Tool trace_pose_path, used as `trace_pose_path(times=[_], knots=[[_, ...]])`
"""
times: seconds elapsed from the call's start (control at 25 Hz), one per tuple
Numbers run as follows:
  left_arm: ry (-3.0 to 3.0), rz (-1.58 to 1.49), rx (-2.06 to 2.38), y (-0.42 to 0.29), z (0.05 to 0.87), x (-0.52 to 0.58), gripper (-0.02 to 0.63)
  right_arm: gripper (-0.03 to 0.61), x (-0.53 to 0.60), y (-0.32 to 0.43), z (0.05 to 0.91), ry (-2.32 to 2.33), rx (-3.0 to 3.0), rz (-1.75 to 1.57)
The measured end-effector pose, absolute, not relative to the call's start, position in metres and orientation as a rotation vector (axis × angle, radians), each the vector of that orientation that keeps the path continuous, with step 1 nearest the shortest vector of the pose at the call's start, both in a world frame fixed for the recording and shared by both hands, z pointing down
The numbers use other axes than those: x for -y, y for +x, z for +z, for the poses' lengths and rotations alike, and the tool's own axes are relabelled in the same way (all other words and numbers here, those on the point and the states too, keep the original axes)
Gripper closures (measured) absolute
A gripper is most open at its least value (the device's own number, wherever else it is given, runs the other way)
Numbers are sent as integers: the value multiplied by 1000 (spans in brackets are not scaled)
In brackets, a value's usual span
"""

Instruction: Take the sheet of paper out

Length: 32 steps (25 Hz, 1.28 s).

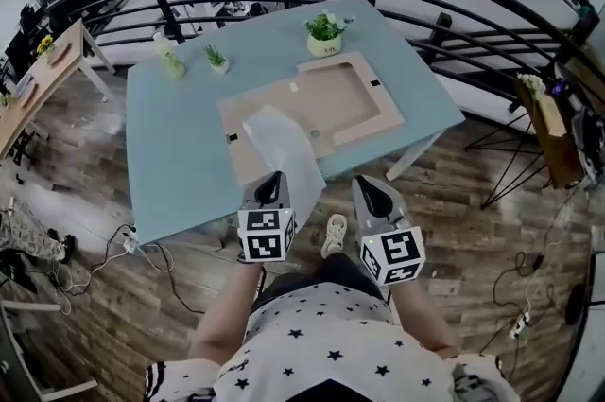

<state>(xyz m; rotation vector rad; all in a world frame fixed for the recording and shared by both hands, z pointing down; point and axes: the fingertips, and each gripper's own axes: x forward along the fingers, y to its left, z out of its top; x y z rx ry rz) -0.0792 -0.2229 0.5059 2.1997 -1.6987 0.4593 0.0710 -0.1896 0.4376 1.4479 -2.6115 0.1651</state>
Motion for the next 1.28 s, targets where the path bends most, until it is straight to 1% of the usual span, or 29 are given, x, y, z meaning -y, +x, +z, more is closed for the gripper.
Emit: trace_pose_path(times=[0.6,1.28], knots=[[2226,240,1693,-100,459,126,611,572,116,47,433,1410,2642,129],[2238,199,1712,-103,452,119,611,573,117,39,435,1379,2649,142]])
